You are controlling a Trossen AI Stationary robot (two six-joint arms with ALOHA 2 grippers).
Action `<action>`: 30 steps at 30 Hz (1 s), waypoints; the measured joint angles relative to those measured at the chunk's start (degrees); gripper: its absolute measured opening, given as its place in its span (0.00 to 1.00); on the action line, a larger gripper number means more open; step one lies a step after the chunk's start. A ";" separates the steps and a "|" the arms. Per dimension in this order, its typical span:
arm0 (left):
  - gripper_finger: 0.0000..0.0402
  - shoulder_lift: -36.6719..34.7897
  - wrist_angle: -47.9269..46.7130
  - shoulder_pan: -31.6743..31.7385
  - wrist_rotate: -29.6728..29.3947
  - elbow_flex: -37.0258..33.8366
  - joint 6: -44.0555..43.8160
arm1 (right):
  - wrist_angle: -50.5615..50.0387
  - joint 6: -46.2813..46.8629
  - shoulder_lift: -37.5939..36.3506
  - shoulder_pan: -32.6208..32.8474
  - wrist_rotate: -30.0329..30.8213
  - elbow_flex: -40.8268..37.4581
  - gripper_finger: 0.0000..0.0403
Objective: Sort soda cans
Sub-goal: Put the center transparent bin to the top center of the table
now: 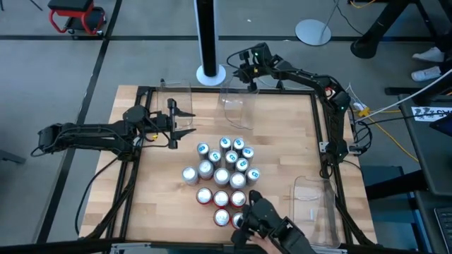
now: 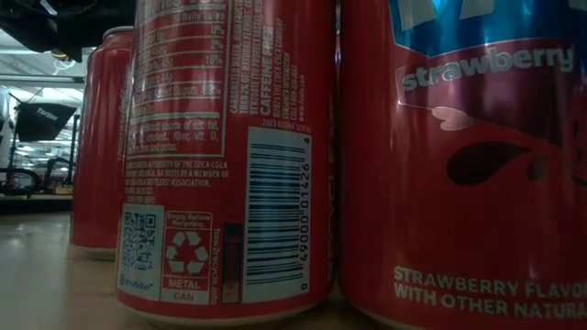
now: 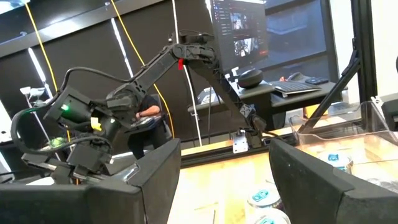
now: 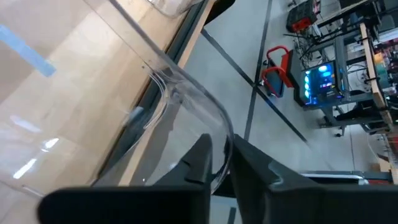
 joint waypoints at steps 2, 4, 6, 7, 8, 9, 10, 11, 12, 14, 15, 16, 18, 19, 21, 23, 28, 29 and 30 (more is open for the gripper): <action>0.58 0.00 0.00 -0.02 0.01 0.00 0.02 | 0.46 -0.46 0.08 0.01 0.00 -0.07 0.21; 0.58 0.00 0.00 -0.02 0.00 0.00 0.01 | 1.65 -0.50 0.22 0.04 -0.03 -0.07 0.27; 0.58 0.00 0.00 -0.02 0.00 0.00 0.00 | 2.55 -0.28 0.22 0.07 0.07 -0.07 0.32; 0.58 0.00 0.00 -0.02 -0.01 0.00 0.00 | 3.14 -0.28 0.22 0.17 0.43 -0.07 0.34; 0.58 0.00 0.00 -0.02 -0.02 0.00 0.00 | 3.65 -0.31 0.22 0.35 0.77 -0.07 0.35; 0.58 0.00 0.00 -0.02 -0.02 0.00 0.00 | 3.94 -0.31 0.22 0.38 1.01 -0.07 0.37; 0.58 0.00 0.00 -0.02 -0.02 0.00 0.00 | 4.38 -0.37 0.22 0.39 1.08 -0.07 0.38; 0.58 0.00 0.00 -0.02 0.01 0.00 0.00 | 4.97 -0.38 0.22 0.44 1.09 -0.07 0.39; 0.58 0.00 0.00 -0.02 -0.01 0.00 0.00 | 5.57 -0.34 0.22 0.63 1.08 -0.07 0.40; 0.58 0.00 -0.06 -0.02 0.01 0.00 0.00 | 5.59 -0.48 0.22 0.81 1.13 0.12 0.40; 0.58 0.00 -0.14 -0.02 0.00 0.00 0.00 | 4.26 -0.72 0.22 0.81 1.26 0.69 0.40; 0.58 0.00 -0.25 -0.02 -0.01 0.00 -0.02 | 2.14 -1.33 0.14 0.81 1.33 1.54 0.40; 0.58 0.00 -0.62 -0.02 0.00 0.00 -0.27 | -5.15 -4.40 -0.75 0.81 1.56 4.05 0.40; 0.58 0.00 -0.73 -0.02 0.01 0.00 -0.31 | -9.39 -6.11 -1.51 0.78 1.70 5.46 0.40; 0.58 0.00 -1.00 -0.02 -0.02 0.00 -0.31 | -18.91 -9.19 -3.35 0.76 2.97 8.27 0.39; 0.58 0.00 -1.25 -0.02 0.00 0.00 -0.30 | -28.11 -10.97 -4.94 0.77 4.79 10.08 0.39; 0.58 0.00 -1.19 -0.02 -0.01 0.00 -0.50 | -46.87 -11.14 -7.43 1.50 11.59 10.23 0.39; 0.58 0.00 -1.18 -0.02 -0.01 0.00 -0.68 | -50.10 -10.93 -7.45 1.57 12.94 10.23 0.39; 0.58 0.00 -1.16 -0.02 0.01 0.00 -0.79 | -52.65 -10.62 -7.45 1.67 13.70 9.90 0.39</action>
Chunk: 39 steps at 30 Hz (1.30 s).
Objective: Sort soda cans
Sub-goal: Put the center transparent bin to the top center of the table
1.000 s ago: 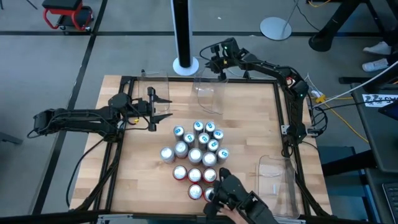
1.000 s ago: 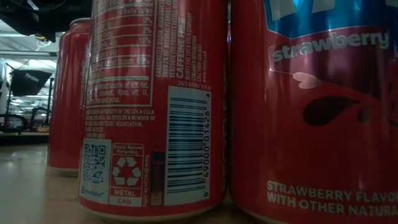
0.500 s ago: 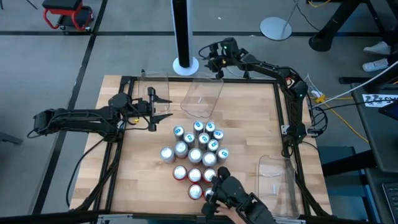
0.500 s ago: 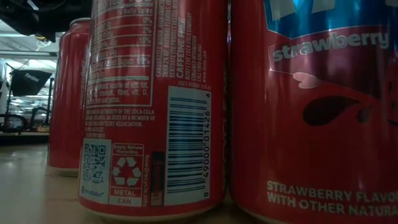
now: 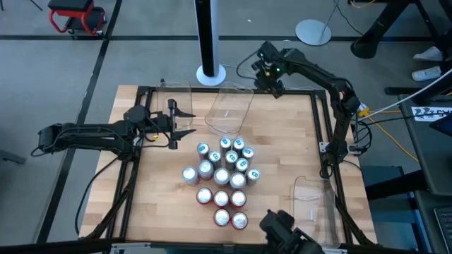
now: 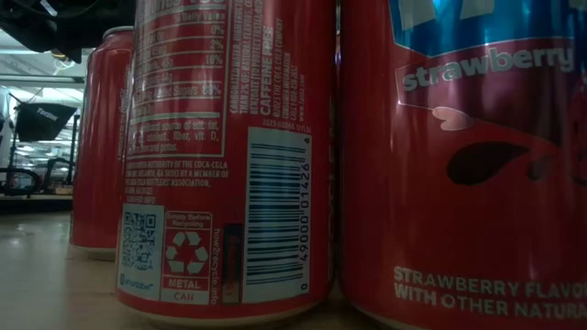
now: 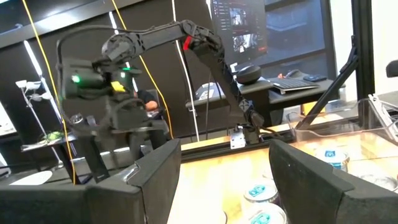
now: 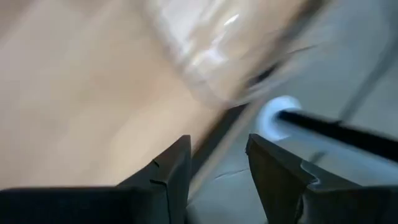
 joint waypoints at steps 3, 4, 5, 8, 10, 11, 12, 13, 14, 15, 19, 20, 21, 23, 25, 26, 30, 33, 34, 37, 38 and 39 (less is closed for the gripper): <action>0.58 0.00 -0.02 0.00 -0.01 0.00 -0.31 | -0.87 0.86 -0.01 0.85 0.28 -3.59 0.39; 0.58 0.00 0.00 0.00 -0.01 0.00 -0.42 | -0.65 0.87 0.05 1.02 0.13 -4.97 0.39; 0.58 0.00 -0.01 0.00 -0.01 0.00 -0.46 | -0.15 0.71 0.07 1.04 -0.01 -6.53 0.39; 0.58 0.00 0.00 0.00 -0.01 0.00 -0.46 | 5.75 0.30 0.08 1.83 -0.14 -11.43 0.39; 0.58 0.00 -0.02 0.00 -0.02 0.00 -0.45 | 6.84 0.08 0.15 2.19 -0.19 -13.52 0.39; 0.58 0.00 -0.01 0.00 -0.02 0.00 -0.45 | 8.21 0.00 0.14 2.41 -0.19 -14.35 0.39; 0.58 0.00 0.00 0.00 0.00 0.00 -0.45 | 9.87 -0.06 0.13 2.65 -0.16 -15.18 0.39; 0.58 0.00 0.05 0.00 -0.01 0.00 -0.44 | 10.68 -0.06 0.13 2.90 -0.16 -15.92 0.39; 0.58 0.00 0.10 0.00 0.00 0.00 -0.40 | 11.05 -0.08 0.13 2.90 -0.14 -16.54 0.39; 0.58 0.00 0.13 0.00 0.00 0.00 -0.39 | 12.40 -0.09 0.13 2.95 -0.09 -17.10 0.39; 0.58 0.00 0.13 0.00 -0.02 0.00 -0.39 | 18.94 -0.10 0.13 2.89 0.19 -18.64 0.39; 0.58 0.00 0.13 0.00 0.00 0.00 -0.35 | 20.30 -0.09 0.13 2.87 0.37 -18.66 0.39; 0.58 0.00 0.13 0.00 -0.01 0.00 -0.32 | 21.74 -0.09 0.13 2.84 0.40 -18.64 0.39; 0.58 0.00 0.13 0.00 -0.01 0.00 -0.32 | 24.60 -0.18 0.13 2.84 0.11 -18.55 0.39; 0.58 0.00 0.13 0.00 -0.02 0.00 -0.16 | 26.85 -0.30 0.13 2.84 -0.02 -18.55 0.39; 0.58 0.00 0.13 0.00 -0.02 0.00 0.10 | 28.11 -0.30 0.13 2.84 0.06 -18.55 0.39; 0.58 0.00 0.15 0.00 -0.01 0.00 -0.26 | 33.12 -0.33 0.13 2.84 0.86 -18.55 0.39; 0.58 0.00 0.15 0.00 0.00 0.00 -0.30 | 36.46 -0.34 0.13 2.84 0.86 -18.55 0.39; 0.58 0.00 0.15 0.00 0.00 0.00 -0.30 | 37.31 -0.34 0.13 2.84 0.86 -18.55 0.39; 0.58 0.00 0.17 0.00 -0.01 0.00 -0.30 | 38.85 -0.34 0.13 2.84 0.88 -18.55 0.39; 0.58 0.00 0.15 0.00 -0.02 0.00 -0.30 | 39.12 -0.34 0.13 2.82 0.92 -18.55 0.39; 0.58 0.00 0.15 0.00 0.00 0.00 -0.32 | 39.34 -0.34 0.13 2.82 1.35 -18.55 0.39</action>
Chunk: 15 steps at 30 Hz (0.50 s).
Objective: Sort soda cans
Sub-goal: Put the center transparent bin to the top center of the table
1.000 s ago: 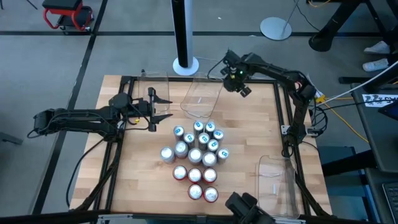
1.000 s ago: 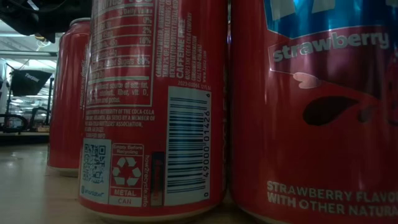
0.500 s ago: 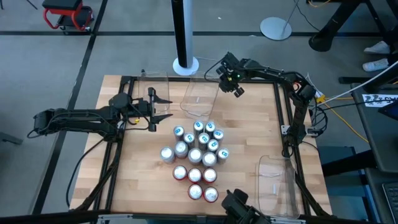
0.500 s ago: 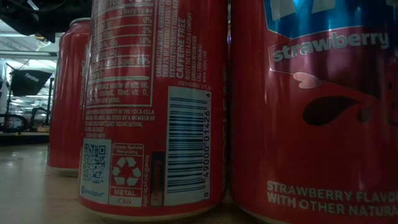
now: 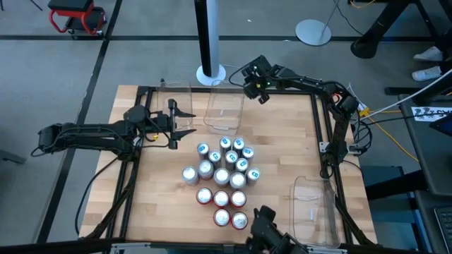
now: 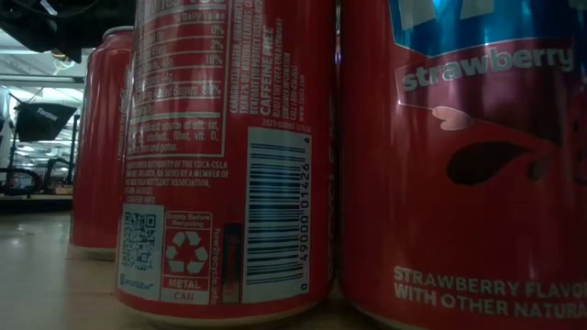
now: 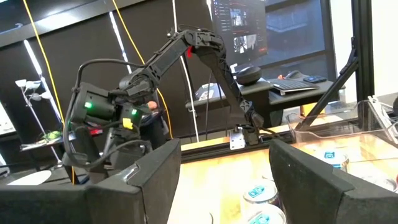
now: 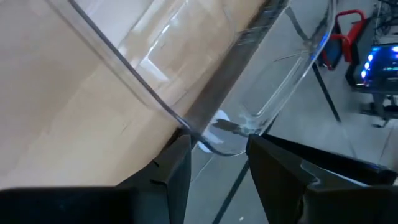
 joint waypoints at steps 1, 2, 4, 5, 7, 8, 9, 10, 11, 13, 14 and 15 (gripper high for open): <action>0.58 0.00 0.00 0.00 -0.02 0.00 0.02 | 0.10 -0.03 0.00 -0.01 0.88 0.00 0.39; 0.58 0.00 0.00 0.00 0.00 0.00 0.00 | 0.10 -0.35 0.00 0.01 2.13 0.00 0.39; 0.58 0.00 -0.02 0.00 0.00 0.00 -0.14 | -2.32 -1.66 -0.02 0.01 4.64 0.63 0.39; 0.58 0.00 -0.02 0.00 0.00 0.00 -0.23 | -4.44 -1.90 -0.17 -0.01 5.68 1.15 0.39; 0.58 0.00 -0.02 0.00 0.00 0.00 -0.34 | -7.88 -1.86 -0.41 -0.02 7.64 2.41 0.39; 0.58 0.00 -0.02 0.00 0.00 0.00 -0.37 | -9.54 -1.25 -0.48 -0.03 7.88 2.87 0.39; 0.58 0.00 -0.01 0.01 -0.01 0.00 -0.37 | -11.17 -0.49 -0.52 -0.03 7.68 3.04 0.39; 0.58 0.00 -0.01 0.00 -0.01 0.00 -0.37 | -12.14 0.16 -0.51 -0.03 6.99 2.91 0.39; 0.58 0.00 -0.02 0.00 0.00 0.00 -0.37 | -11.81 0.55 -0.32 -0.03 6.34 2.41 0.39; 0.58 0.00 -0.02 0.00 0.00 0.00 -0.39 | -10.50 0.54 0.05 -0.03 5.19 0.84 0.39; 0.58 0.00 -0.02 0.00 -0.02 0.00 -0.39 | -9.70 0.47 0.47 -0.03 4.86 0.01 0.39; 0.58 0.00 -0.02 0.00 0.00 0.00 -0.39 | -8.01 0.28 0.84 -0.03 4.75 -0.62 0.39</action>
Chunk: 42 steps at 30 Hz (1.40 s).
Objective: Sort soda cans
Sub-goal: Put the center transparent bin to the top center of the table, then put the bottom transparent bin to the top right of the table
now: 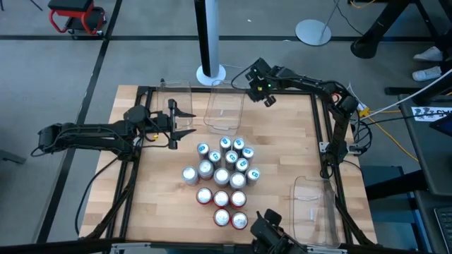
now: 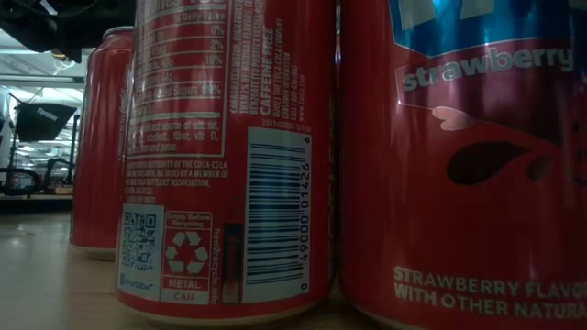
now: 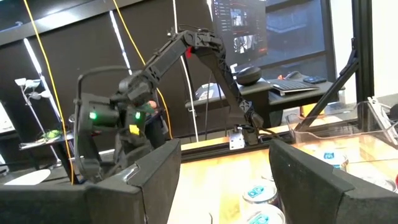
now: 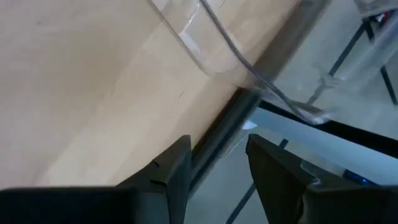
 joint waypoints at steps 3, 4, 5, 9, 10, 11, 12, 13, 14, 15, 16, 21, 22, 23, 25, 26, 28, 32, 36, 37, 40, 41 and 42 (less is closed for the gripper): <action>0.58 -0.02 0.04 0.02 0.00 0.00 0.01 | 4.32 0.01 0.15 0.00 -0.42 -1.69 0.39; 0.58 -0.02 0.02 0.04 0.00 0.00 0.13 | 6.40 0.00 0.15 0.00 -0.88 -1.86 0.39; 0.58 -0.02 0.02 0.04 0.00 0.00 0.33 | 7.52 0.02 0.15 0.00 -1.50 -1.90 0.39; 0.58 -0.02 0.02 0.04 0.00 0.00 1.05 | 10.61 0.09 0.35 0.04 -3.43 -1.98 0.39; 0.58 -0.02 0.02 0.04 -0.02 0.00 0.99 | 11.02 0.26 0.37 0.04 -3.69 -1.98 0.39; 0.58 -0.02 0.02 0.04 -0.01 0.00 0.88 | 11.24 0.25 0.37 -0.01 -3.78 -1.99 0.39; 0.58 -0.02 0.02 0.04 -0.01 0.00 0.84 | 11.58 0.26 0.37 0.00 -3.73 -2.00 0.39; 0.58 -0.02 0.02 0.04 -0.02 0.00 0.67 | 11.84 0.21 0.37 0.00 -3.49 -2.00 0.39; 0.58 -0.02 0.01 0.04 -0.01 0.00 0.38 | 11.87 0.20 0.37 0.00 -3.48 -1.98 0.39; 0.58 -0.02 0.00 0.04 -0.02 0.00 0.30 | 11.89 0.19 0.26 0.00 -3.44 -1.98 0.39; 0.58 -0.02 0.02 0.03 -0.01 0.00 0.29 | 11.78 0.00 0.10 0.00 -3.30 -1.98 0.39; 0.58 -0.02 -0.02 0.00 -0.02 0.00 0.05 | 0.11 -1.03 -3.52 0.82 2.21 3.02 0.39; 0.58 -0.02 -0.02 0.00 0.00 0.00 0.01 | -3.47 -0.67 -4.85 1.19 2.84 4.52 0.39; 0.58 -0.02 -0.04 0.00 -0.01 0.00 0.00 | -8.06 -0.08 -6.28 1.81 3.23 6.34 0.39; 0.58 -0.02 -0.11 0.00 0.00 0.00 -0.09 | -16.86 2.17 -8.90 3.67 3.32 9.23 0.39; 0.58 -0.02 -0.18 0.00 -0.01 0.00 -0.25 | -20.84 3.93 -10.18 4.85 3.25 10.12 0.39; 0.58 -0.02 -0.13 0.00 0.00 0.00 -0.29 | -27.24 7.37 -12.82 7.35 3.25 10.97 0.39; 0.58 -0.02 -0.15 0.00 0.00 0.00 -1.24 | -35.68 14.13 -17.49 12.42 3.26 11.07 0.39; 0.58 -0.02 -0.13 -0.02 0.00 0.00 -1.31 | -43.70 21.31 -20.01 17.57 3.39 11.07 0.39; 0.58 -0.02 -0.11 -0.02 0.00 0.00 -0.98 | -45.62 22.88 -20.42 18.90 3.67 11.07 0.39; 0.58 -0.02 -0.01 -0.02 0.00 0.00 -0.03 | -50.27 27.43 -20.75 23.05 6.54 11.05 0.39; 0.58 -0.02 0.01 -0.02 0.00 0.00 -0.02 | -51.25 28.67 -20.75 24.53 8.28 10.78 0.39; 0.58 -0.02 0.02 -0.02 -0.01 0.00 0.14 | -52.42 29.86 -20.75 25.94 9.90 10.38 0.39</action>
